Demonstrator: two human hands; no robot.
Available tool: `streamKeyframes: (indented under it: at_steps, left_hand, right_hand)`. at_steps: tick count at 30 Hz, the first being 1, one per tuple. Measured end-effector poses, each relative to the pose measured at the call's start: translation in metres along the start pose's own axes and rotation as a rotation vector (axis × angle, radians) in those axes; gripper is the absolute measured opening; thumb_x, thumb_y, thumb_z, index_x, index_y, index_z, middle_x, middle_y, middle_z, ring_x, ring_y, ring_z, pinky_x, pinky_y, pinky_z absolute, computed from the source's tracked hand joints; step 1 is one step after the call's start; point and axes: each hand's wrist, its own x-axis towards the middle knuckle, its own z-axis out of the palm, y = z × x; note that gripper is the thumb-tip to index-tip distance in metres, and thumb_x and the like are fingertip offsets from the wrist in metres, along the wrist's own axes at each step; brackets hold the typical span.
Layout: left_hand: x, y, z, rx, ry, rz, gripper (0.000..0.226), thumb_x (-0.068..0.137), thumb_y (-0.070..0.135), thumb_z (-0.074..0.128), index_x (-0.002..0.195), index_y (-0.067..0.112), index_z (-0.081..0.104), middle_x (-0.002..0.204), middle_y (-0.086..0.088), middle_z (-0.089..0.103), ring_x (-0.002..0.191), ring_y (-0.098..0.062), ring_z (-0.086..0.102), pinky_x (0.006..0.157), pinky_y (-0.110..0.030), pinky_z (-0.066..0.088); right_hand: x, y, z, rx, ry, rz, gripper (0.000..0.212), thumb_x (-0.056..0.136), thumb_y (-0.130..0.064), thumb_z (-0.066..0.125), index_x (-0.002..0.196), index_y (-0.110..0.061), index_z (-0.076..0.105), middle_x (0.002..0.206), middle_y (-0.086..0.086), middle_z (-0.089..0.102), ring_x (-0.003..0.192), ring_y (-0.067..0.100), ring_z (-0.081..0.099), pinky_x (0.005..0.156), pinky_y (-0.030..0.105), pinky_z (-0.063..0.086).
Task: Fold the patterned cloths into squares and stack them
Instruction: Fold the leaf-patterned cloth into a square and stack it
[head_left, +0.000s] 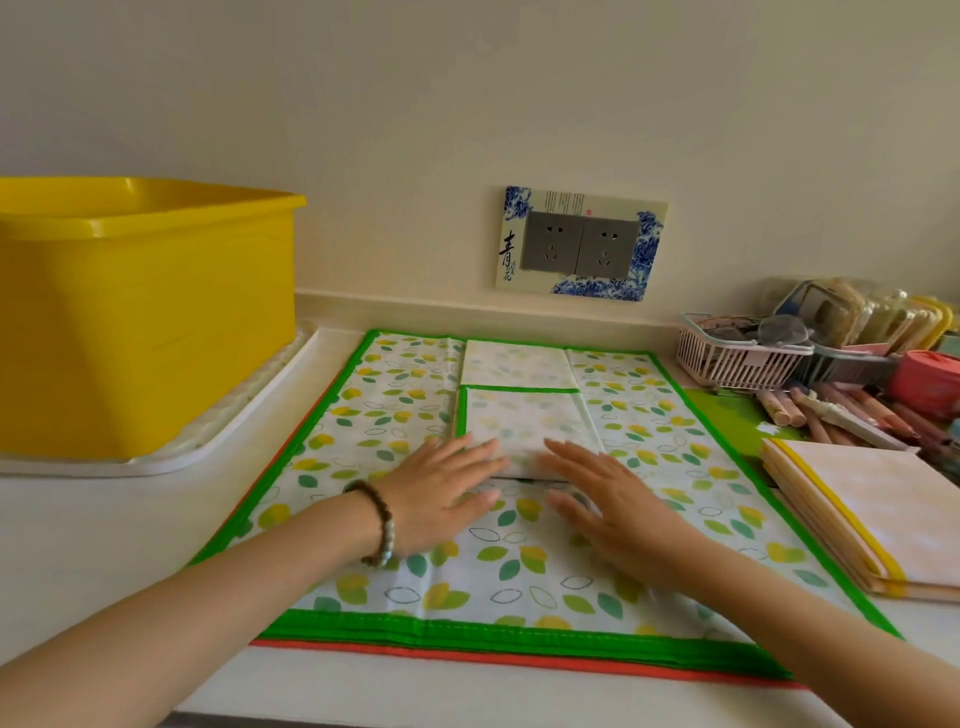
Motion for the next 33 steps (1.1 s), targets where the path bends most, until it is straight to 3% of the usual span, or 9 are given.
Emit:
streamKeyframes:
  at_steps: [3, 12, 17, 23, 26, 29, 33]
  left_hand:
    - [0.0, 0.003, 0.006, 0.029, -0.061, -0.024, 0.054, 0.099, 0.048, 0.011, 0.148, 0.033, -0.003, 0.155, 0.014, -0.013, 0.142, -0.005, -0.015, 0.117, -0.031, -0.01]
    - [0.004, -0.003, 0.014, 0.015, -0.049, -0.041, 0.061, 0.094, 0.058, 0.016, 0.149, 0.036, 0.005, 0.157, 0.016, -0.005, 0.143, -0.003, -0.007, 0.118, -0.027, -0.001]
    - [0.0, -0.003, 0.014, 0.038, -0.041, -0.03, 0.061, 0.094, 0.059, 0.016, 0.149, 0.037, 0.002, 0.156, 0.018, -0.007, 0.143, -0.002, -0.009, 0.118, -0.026, -0.002]
    - [-0.001, -0.005, 0.022, -0.006, -0.011, -0.02, 0.06, 0.095, 0.057, 0.016, 0.148, 0.038, -0.002, 0.154, 0.02, -0.013, 0.14, 0.0, -0.018, 0.117, -0.027, -0.007]
    - [-0.001, -0.007, 0.024, -0.009, -0.01, -0.016, 0.06, 0.094, 0.057, 0.016, 0.148, 0.038, -0.003, 0.154, 0.019, -0.016, 0.14, 0.0, -0.02, 0.118, -0.029, -0.007]
    - [-0.001, -0.007, 0.025, -0.002, -0.014, -0.019, 0.061, 0.094, 0.057, 0.016, 0.148, 0.038, -0.004, 0.154, 0.018, -0.016, 0.14, -0.001, -0.02, 0.118, -0.031, -0.007]
    - [-0.001, -0.006, 0.024, 0.015, -0.021, -0.025, 0.061, 0.094, 0.058, 0.017, 0.148, 0.038, -0.004, 0.155, 0.017, -0.014, 0.141, -0.002, -0.018, 0.118, -0.032, -0.007]
  right_hand:
    - [0.0, -0.003, 0.008, -0.029, -0.098, -0.025, 0.055, 0.096, -0.053, 0.022, 0.148, -0.039, 0.011, 0.155, -0.022, 0.007, 0.141, -0.005, -0.001, 0.115, 0.02, -0.005]
    - [0.002, -0.008, 0.01, -0.138, -0.141, -0.043, 0.057, 0.095, -0.057, 0.02, 0.147, -0.043, 0.005, 0.156, -0.019, 0.005, 0.144, 0.003, 0.0, 0.113, 0.021, -0.003]
    - [-0.004, 0.003, 0.004, -0.098, -0.168, -0.026, 0.057, 0.091, -0.061, 0.015, 0.146, -0.046, 0.006, 0.155, -0.024, 0.004, 0.143, -0.003, 0.0, 0.116, 0.022, -0.004]
    - [-0.024, 0.037, -0.005, -0.09, -0.181, 0.033, 0.074, 0.075, -0.077, -0.004, 0.144, -0.049, 0.0, 0.153, -0.029, -0.003, 0.138, -0.011, -0.01, 0.113, 0.019, -0.011]
    - [-0.027, 0.042, -0.007, -0.042, -0.22, 0.055, 0.058, 0.086, -0.067, 0.005, 0.141, -0.051, -0.001, 0.152, -0.03, -0.003, 0.139, -0.011, -0.01, 0.114, 0.019, -0.01]
    - [-0.023, 0.039, -0.015, -0.023, -0.235, 0.054, 0.055, 0.09, -0.057, 0.017, 0.144, -0.046, 0.008, 0.153, -0.026, 0.006, 0.141, -0.007, -0.001, 0.114, 0.019, -0.004]
    - [-0.012, 0.04, -0.037, -0.014, -0.151, 0.074, 0.044, 0.095, -0.044, 0.041, 0.138, -0.042, 0.035, 0.145, -0.019, 0.035, 0.135, 0.004, 0.031, 0.109, 0.023, 0.025]
